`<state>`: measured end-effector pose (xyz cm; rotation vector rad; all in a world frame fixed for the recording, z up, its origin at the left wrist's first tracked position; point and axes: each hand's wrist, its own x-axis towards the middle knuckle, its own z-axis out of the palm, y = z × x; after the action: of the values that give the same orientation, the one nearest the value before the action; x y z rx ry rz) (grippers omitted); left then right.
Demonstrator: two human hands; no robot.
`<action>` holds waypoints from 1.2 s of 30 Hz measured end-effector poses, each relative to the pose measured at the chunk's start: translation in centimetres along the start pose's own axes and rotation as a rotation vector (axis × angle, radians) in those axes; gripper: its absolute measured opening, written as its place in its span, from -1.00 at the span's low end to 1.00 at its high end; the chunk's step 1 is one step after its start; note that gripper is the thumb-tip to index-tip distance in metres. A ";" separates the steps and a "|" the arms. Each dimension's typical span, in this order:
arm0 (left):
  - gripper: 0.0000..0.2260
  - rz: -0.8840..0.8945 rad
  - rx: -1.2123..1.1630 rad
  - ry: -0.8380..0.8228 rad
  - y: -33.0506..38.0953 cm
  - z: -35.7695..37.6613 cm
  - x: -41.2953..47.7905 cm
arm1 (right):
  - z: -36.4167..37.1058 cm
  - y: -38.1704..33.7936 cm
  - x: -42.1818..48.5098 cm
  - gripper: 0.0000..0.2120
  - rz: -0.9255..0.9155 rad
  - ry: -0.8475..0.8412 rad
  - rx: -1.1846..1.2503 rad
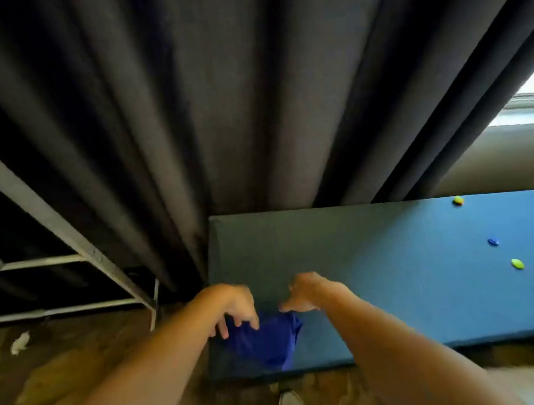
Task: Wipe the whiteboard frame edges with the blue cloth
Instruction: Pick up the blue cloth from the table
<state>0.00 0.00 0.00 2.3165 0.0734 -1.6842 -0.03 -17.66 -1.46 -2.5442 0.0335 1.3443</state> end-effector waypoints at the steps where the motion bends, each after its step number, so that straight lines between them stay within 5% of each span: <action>1: -0.59 0.024 0.024 0.094 -0.3 1.4 0.4 | 1.4 0.0 0.3 -0.42 -0.012 0.060 0.013; 5: -0.58 -0.015 -0.224 0.561 -0.7 7.6 4.9 | 8.6 1.0 3.5 -0.43 -0.046 0.158 0.050; 8: -0.41 -0.103 -0.599 0.704 -0.7 9.3 6.3 | 10.4 1.3 4.9 -0.56 -0.050 0.251 0.206; 13: -0.40 -0.026 -1.312 0.367 -2.8 6.7 5.0 | 6.6 -0.1 4.1 -0.76 0.059 -0.090 1.071; 15: -0.42 0.183 -1.611 0.179 -4.7 4.0 2.4 | 3.3 -1.4 3.0 -0.76 -0.109 -0.171 1.339; 17: -0.55 0.412 -1.746 0.159 -7.1 0.8 -1.3 | 0.1 -4.3 1.4 -0.69 -0.338 -0.288 1.487; 22: -0.57 0.792 -1.801 0.546 -13.4 -5.2 -13.3 | -6.9 -17.7 -5.4 -0.69 -0.733 -0.263 1.404; 29: -0.62 0.966 -1.778 1.208 -27.0 -5.9 -27.7 | -5.8 -37.2 -14.8 -0.60 -1.056 -0.168 1.264; 36: -0.60 1.041 -2.048 1.305 -37.9 -6.9 -32.9 | -2.4 -51.4 -19.0 -0.76 -1.009 -0.314 1.356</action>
<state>-11.81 42.09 25.64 0.8079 0.4302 0.6560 -1.65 29.45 26.57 -0.9262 -0.2633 0.7637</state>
